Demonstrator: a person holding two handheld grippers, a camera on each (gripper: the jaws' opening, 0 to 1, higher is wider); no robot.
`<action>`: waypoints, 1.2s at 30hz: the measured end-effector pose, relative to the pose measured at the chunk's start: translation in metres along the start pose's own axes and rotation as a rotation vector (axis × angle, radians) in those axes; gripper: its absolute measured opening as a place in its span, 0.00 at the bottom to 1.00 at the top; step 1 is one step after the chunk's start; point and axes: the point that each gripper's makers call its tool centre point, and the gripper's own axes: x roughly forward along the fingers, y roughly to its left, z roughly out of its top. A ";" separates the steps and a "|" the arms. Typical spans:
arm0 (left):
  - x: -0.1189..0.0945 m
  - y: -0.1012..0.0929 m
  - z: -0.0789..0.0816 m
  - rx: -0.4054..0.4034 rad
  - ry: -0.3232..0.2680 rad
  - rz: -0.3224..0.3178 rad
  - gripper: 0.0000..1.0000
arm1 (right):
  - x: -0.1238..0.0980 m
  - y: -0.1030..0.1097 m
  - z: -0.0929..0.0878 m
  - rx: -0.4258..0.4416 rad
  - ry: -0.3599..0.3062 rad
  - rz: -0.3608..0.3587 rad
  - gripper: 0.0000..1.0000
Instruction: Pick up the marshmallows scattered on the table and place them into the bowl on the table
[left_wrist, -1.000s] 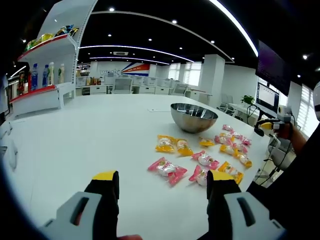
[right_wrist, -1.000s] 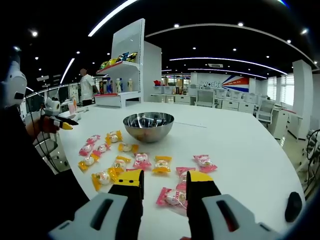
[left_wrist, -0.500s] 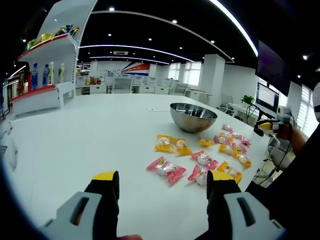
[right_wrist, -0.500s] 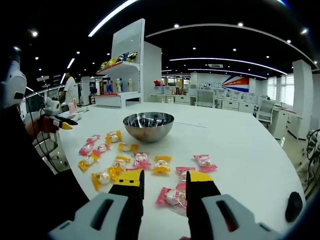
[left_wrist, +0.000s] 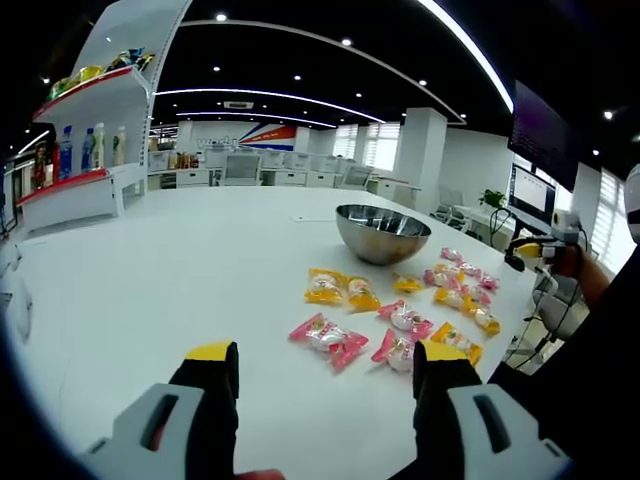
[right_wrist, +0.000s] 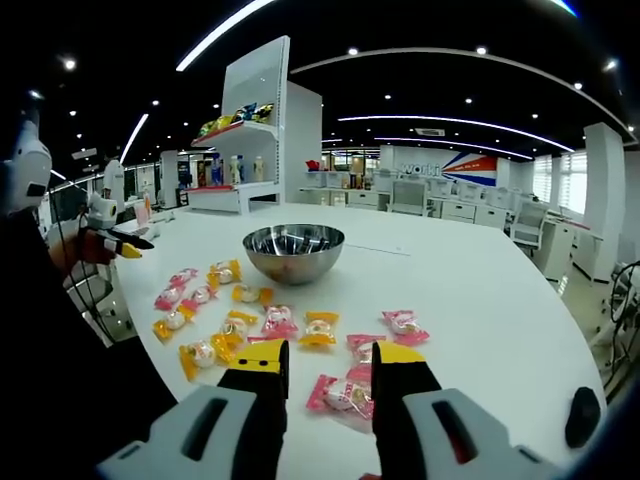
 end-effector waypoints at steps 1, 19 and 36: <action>0.000 0.000 0.000 0.000 0.001 -0.001 0.71 | 0.000 0.000 0.000 0.000 0.001 -0.001 0.33; 0.002 -0.006 0.001 0.015 0.010 -0.017 0.69 | 0.015 0.000 0.009 -0.013 0.000 0.019 0.33; 0.002 -0.026 -0.006 0.031 0.020 -0.059 0.69 | 0.050 -0.019 0.005 -0.066 0.088 0.008 0.33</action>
